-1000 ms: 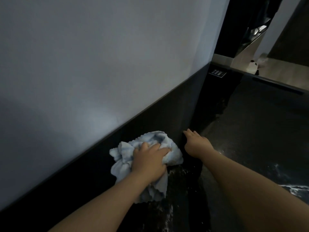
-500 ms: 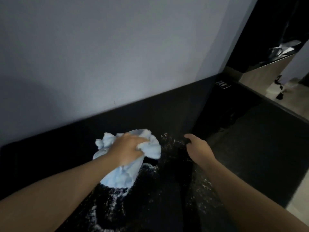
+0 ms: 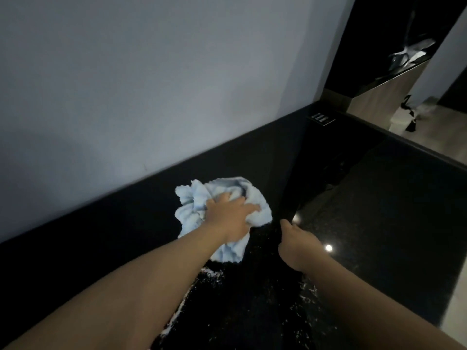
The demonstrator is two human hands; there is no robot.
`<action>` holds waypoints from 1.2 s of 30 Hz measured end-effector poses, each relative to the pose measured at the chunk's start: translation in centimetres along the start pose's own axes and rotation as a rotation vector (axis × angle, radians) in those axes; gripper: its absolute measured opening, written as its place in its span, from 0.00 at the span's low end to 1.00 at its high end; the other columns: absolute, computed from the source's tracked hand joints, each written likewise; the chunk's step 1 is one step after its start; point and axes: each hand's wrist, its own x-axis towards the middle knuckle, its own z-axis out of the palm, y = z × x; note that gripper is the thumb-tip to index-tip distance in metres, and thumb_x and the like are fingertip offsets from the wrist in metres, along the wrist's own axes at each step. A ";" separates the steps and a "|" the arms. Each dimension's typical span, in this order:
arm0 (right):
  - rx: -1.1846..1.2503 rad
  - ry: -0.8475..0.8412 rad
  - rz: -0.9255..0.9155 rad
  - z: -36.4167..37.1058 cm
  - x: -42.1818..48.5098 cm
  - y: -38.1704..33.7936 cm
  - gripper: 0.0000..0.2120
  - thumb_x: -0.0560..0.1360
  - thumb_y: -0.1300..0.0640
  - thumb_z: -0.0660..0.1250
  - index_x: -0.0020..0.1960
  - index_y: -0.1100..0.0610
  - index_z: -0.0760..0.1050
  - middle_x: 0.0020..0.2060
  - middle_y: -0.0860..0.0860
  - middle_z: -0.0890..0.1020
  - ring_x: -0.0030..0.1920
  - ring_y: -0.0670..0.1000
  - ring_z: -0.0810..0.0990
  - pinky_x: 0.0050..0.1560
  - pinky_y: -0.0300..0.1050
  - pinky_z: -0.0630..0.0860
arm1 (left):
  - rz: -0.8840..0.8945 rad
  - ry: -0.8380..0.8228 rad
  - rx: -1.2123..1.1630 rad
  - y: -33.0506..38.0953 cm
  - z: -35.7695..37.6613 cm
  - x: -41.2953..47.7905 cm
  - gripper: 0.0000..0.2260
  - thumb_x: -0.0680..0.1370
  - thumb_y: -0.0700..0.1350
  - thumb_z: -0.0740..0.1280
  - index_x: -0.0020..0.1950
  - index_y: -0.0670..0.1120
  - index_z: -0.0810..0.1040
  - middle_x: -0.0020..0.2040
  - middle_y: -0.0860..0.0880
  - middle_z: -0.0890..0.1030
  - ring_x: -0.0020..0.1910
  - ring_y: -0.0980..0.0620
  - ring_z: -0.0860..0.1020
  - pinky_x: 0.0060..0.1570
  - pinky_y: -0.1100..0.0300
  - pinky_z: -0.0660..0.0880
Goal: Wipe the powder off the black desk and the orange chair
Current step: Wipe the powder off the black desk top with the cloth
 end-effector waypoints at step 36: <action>1.791 -0.157 -0.272 -3.7 -3.7 -5.8 0.28 0.74 0.37 0.59 0.65 0.54 0.73 0.60 0.57 0.79 0.60 0.56 0.78 0.61 0.53 0.72 | -0.052 0.230 -1.476 -0.7 -6.8 -6.7 0.18 0.71 0.44 0.73 0.54 0.57 0.69 0.54 0.52 0.76 0.51 0.55 0.78 0.44 0.63 0.76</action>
